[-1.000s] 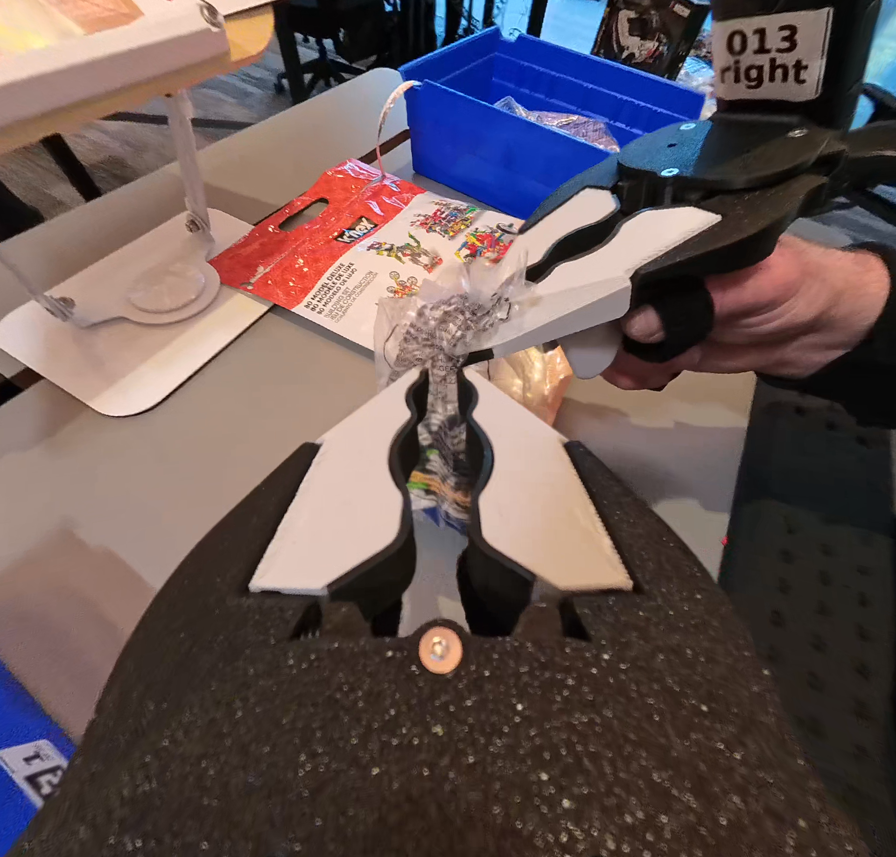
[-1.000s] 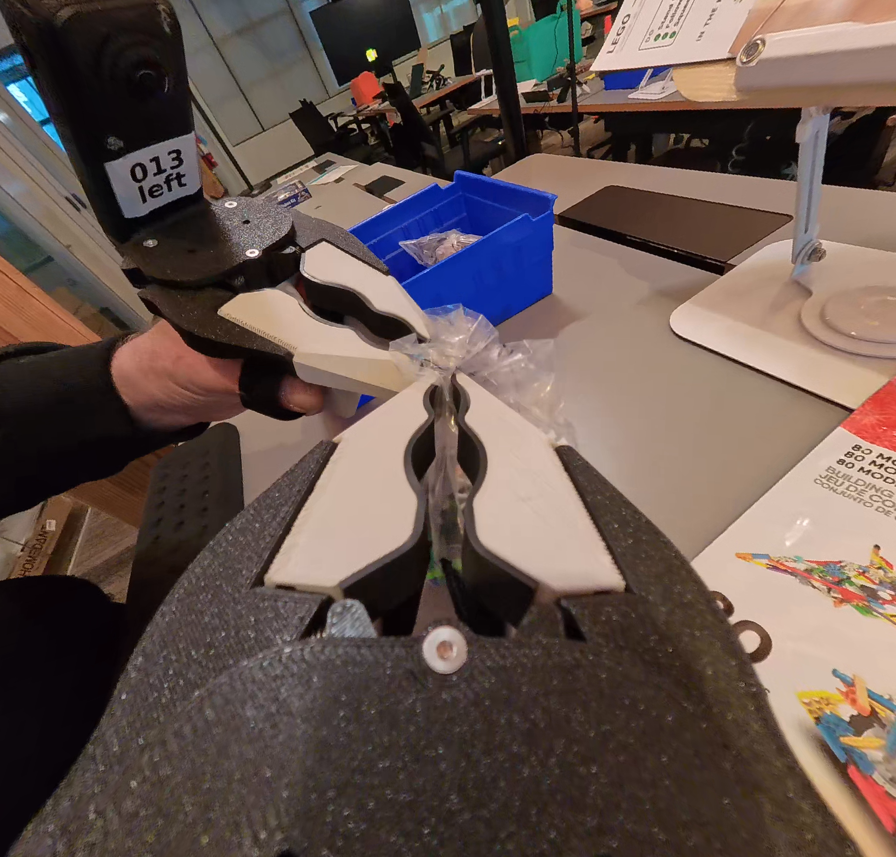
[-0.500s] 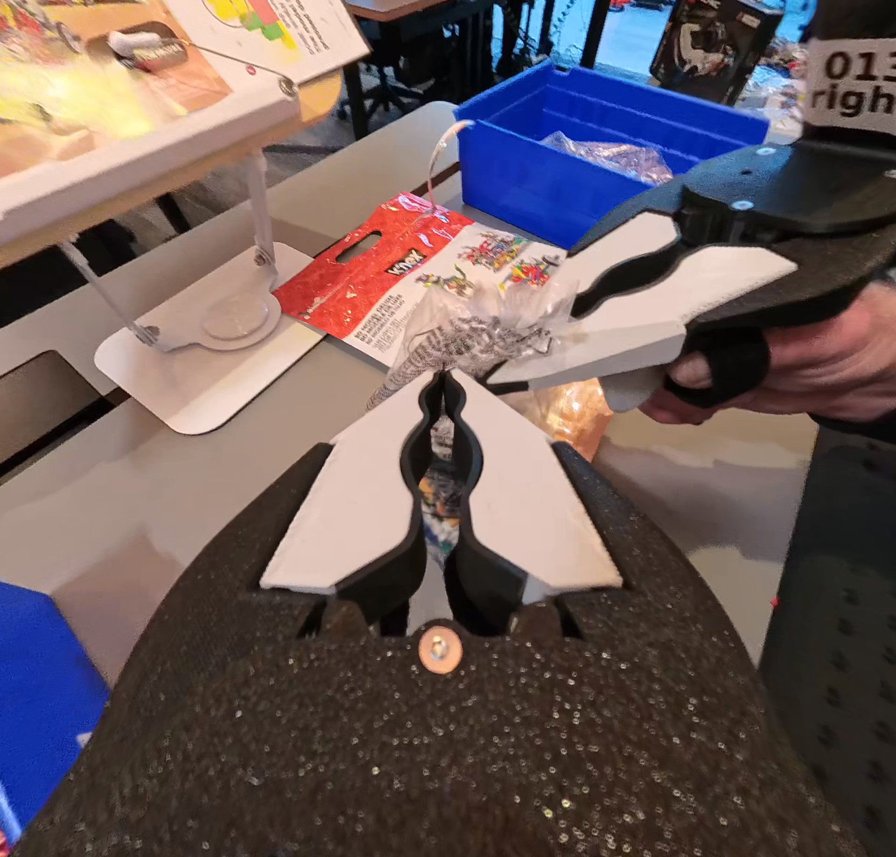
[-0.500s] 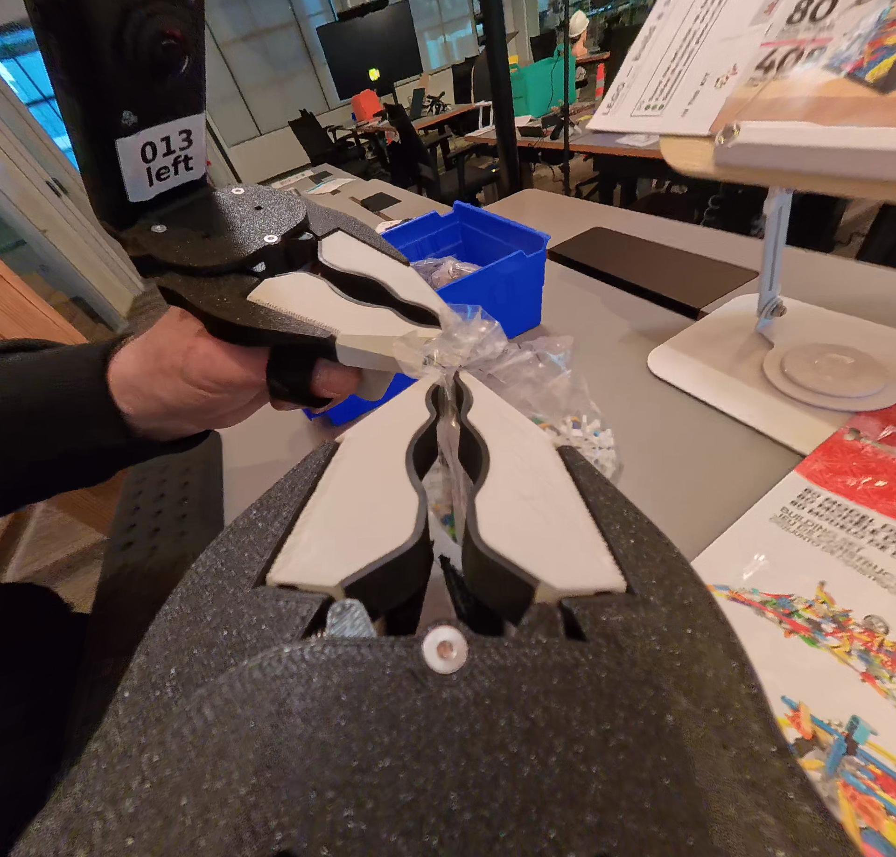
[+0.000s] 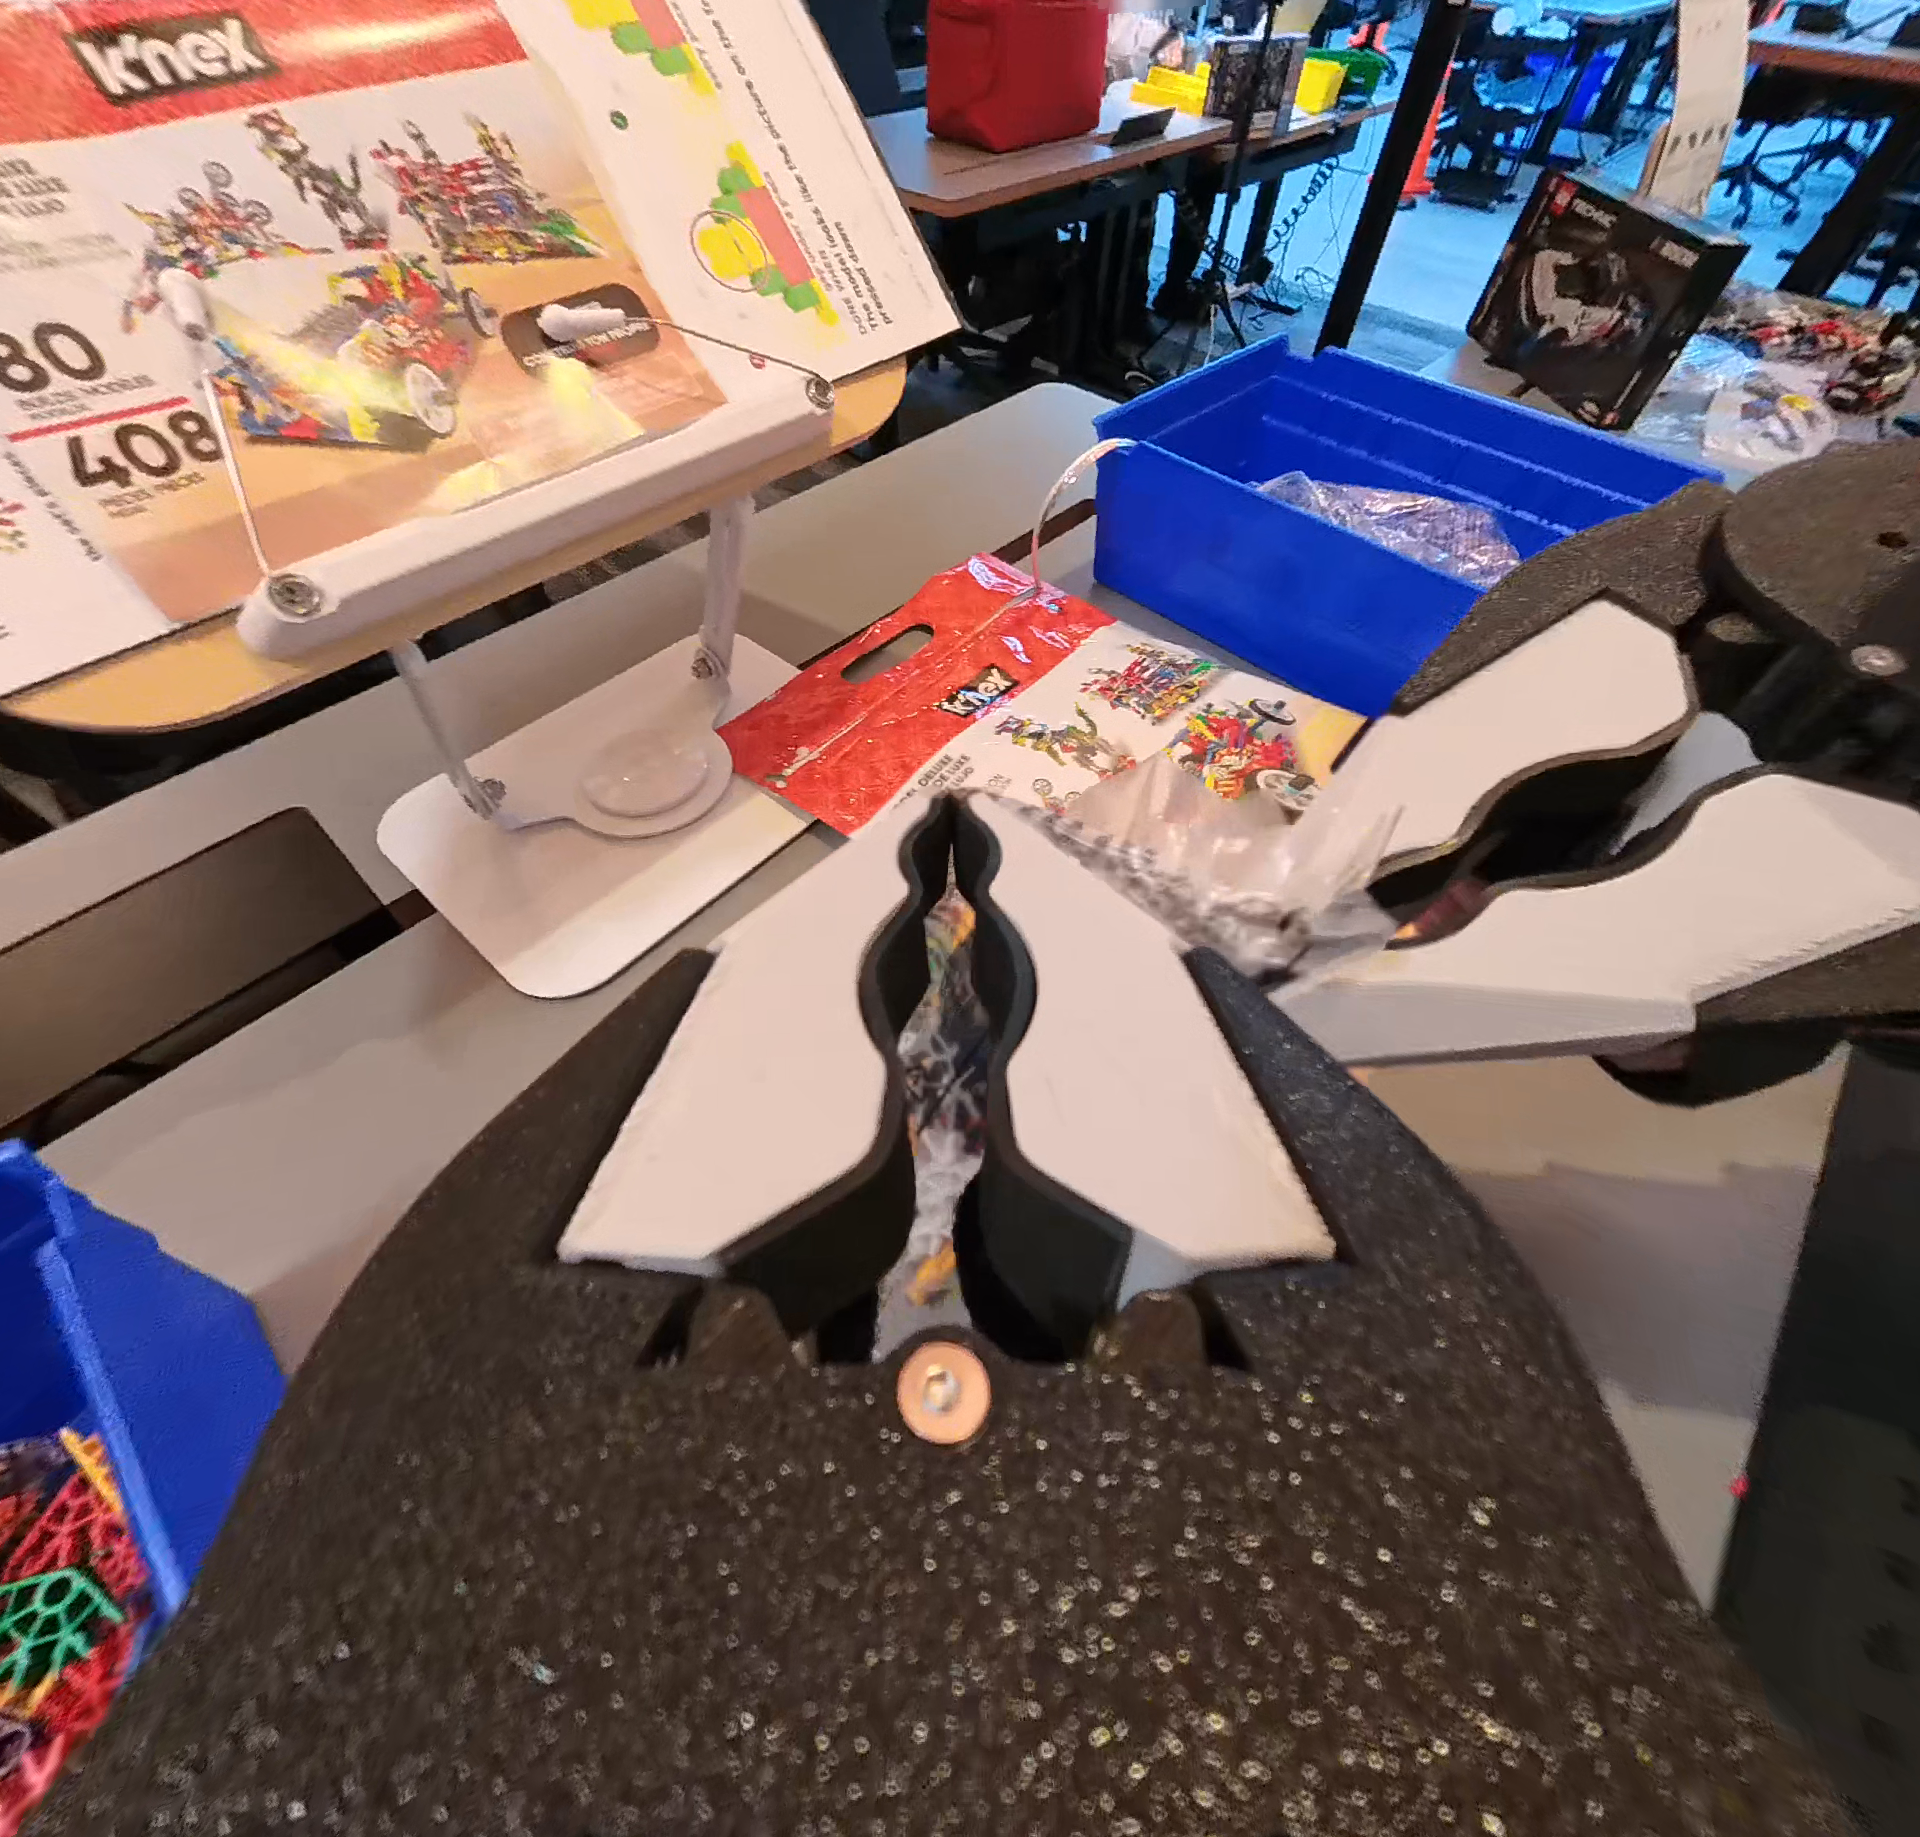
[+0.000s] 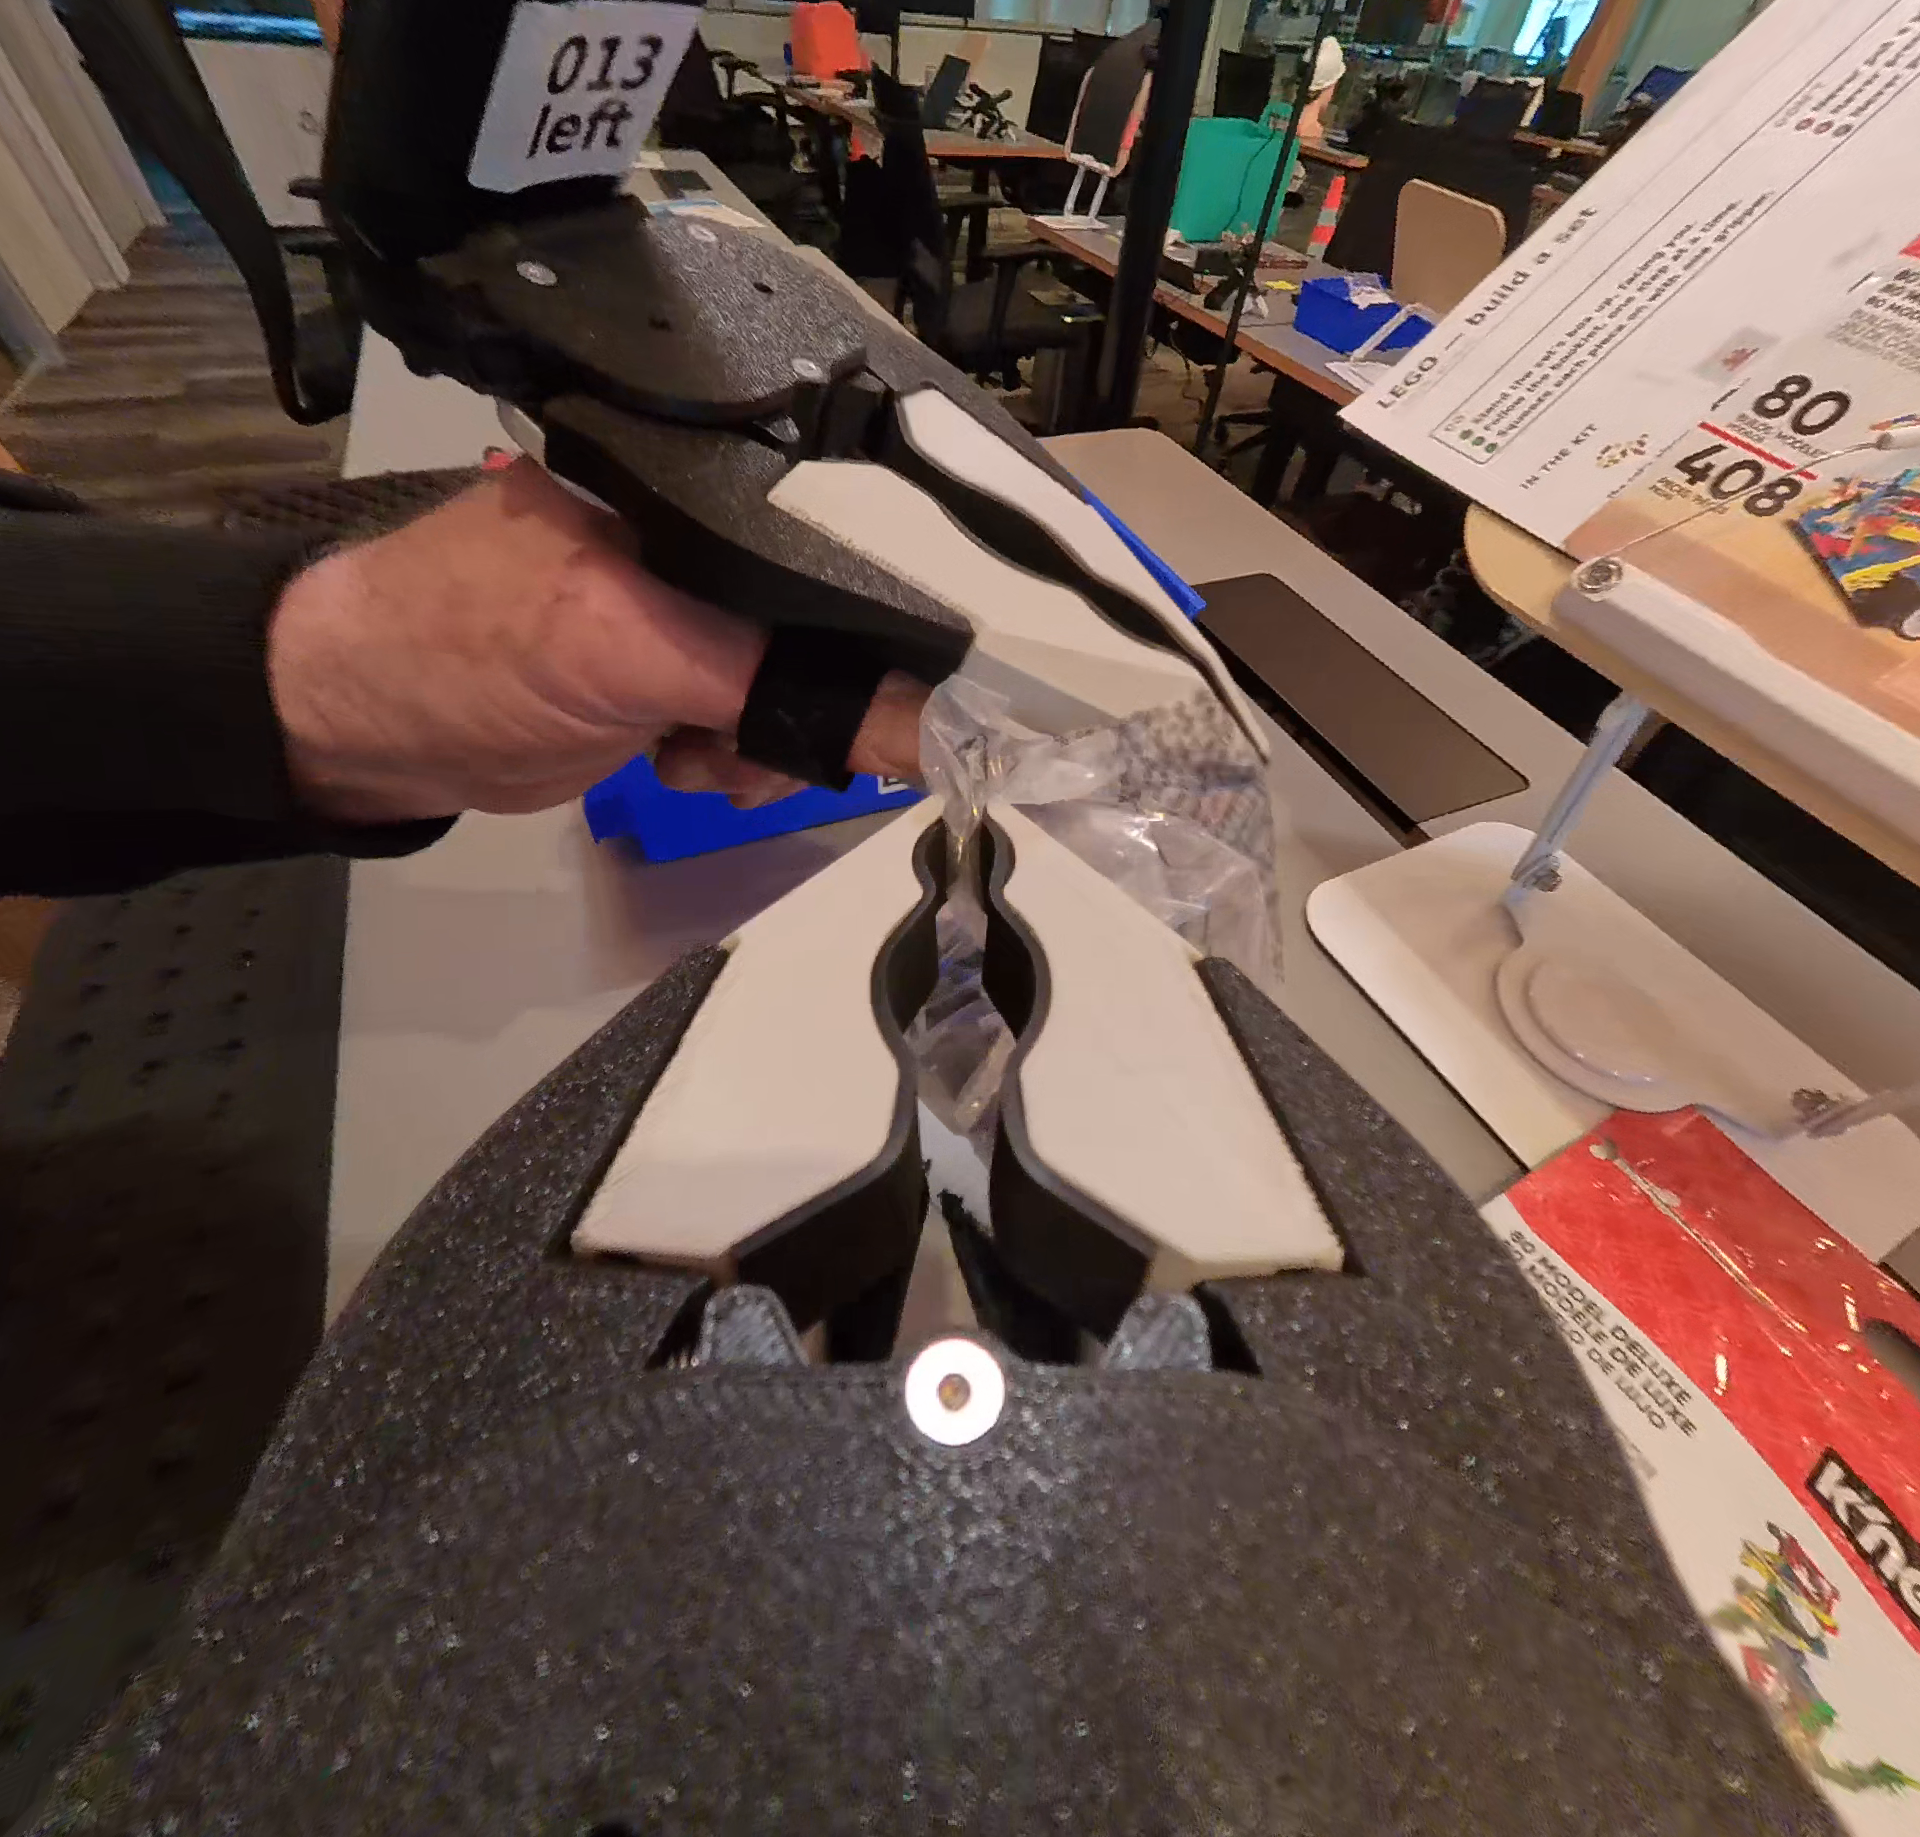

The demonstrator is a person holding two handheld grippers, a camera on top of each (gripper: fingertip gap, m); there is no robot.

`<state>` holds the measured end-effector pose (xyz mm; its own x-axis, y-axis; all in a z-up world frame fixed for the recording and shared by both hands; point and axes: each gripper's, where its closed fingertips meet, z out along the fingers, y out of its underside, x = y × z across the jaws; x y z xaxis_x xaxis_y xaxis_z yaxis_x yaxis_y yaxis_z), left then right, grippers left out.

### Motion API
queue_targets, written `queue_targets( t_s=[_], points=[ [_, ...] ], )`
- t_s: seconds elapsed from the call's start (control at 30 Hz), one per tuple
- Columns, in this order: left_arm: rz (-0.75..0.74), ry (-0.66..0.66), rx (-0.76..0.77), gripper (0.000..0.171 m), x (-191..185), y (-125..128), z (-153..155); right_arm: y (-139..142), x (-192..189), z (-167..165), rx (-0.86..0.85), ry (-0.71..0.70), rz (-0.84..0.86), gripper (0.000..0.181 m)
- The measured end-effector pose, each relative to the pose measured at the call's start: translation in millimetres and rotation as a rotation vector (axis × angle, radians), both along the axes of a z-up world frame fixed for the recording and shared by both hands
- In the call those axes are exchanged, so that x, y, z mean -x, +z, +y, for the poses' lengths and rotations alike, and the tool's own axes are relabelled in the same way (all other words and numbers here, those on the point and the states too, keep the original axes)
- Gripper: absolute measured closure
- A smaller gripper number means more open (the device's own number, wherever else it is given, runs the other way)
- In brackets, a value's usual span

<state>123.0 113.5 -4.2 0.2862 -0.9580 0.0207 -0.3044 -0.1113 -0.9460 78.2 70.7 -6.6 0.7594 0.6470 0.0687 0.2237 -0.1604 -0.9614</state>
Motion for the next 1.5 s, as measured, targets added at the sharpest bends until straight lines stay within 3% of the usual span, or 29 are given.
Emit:
queue_targets(
  t_s=[0.2,0.27,0.33,0.5,0.6,0.7,0.83,1.0,1.2,1.4,1.5],
  points=[
    [0.008,0.022,-0.015,0.171,5.6,3.8,-1.3,5.5,-13.8,-4.8,0.055,-0.031,0.207,0.181],
    [0.015,-0.046,0.021,0.171,8.3,5.7,-7.6,7.8,-33.5,-2.3,0.117,-0.055,0.355,0.181],
    [0.056,-0.103,0.061,0.171,9.1,4.2,-20.6,4.4,-53.1,1.8,0.147,-0.092,0.402,0.181],
    [0.047,-0.198,0.167,0.171,2.8,6.3,-44.5,5.4,-70.9,9.4,0.117,-0.188,0.302,0.181],
    [-0.019,-0.219,0.275,0.171,1.5,8.8,-48.4,5.8,-63.9,7.4,0.114,-0.167,0.249,0.181],
    [-0.042,-0.243,0.32,0.171,0.3,6.9,-55.2,-1.6,-54.0,2.7,0.134,-0.144,0.192,0.158],
    [-0.052,-0.299,0.309,0.171,-2.7,5.2,-69.6,-9.8,-61.8,6.7,0.155,-0.207,0.211,0.163],
    [-0.046,-0.414,0.27,0.171,-10.4,5.3,-98.3,-20.0,-62.0,11.4,0.158,-0.269,0.102,0.173],
    [-0.09,-0.345,0.276,0.171,-13.1,0.0,-93.4,-32.8,-74.5,17.8,0.195,-0.31,0.094,0.181],
    [-0.079,-0.194,0.233,0.171,9.3,-18.7,-57.3,-34.9,-70.7,10.7,0.226,-0.329,0.055,0.181],
    [-0.035,-0.193,0.159,0.147,10.2,-20.3,-64.2,-46.0,-61.3,11.0,0.256,-0.335,0.052,0.181]
  ],
)
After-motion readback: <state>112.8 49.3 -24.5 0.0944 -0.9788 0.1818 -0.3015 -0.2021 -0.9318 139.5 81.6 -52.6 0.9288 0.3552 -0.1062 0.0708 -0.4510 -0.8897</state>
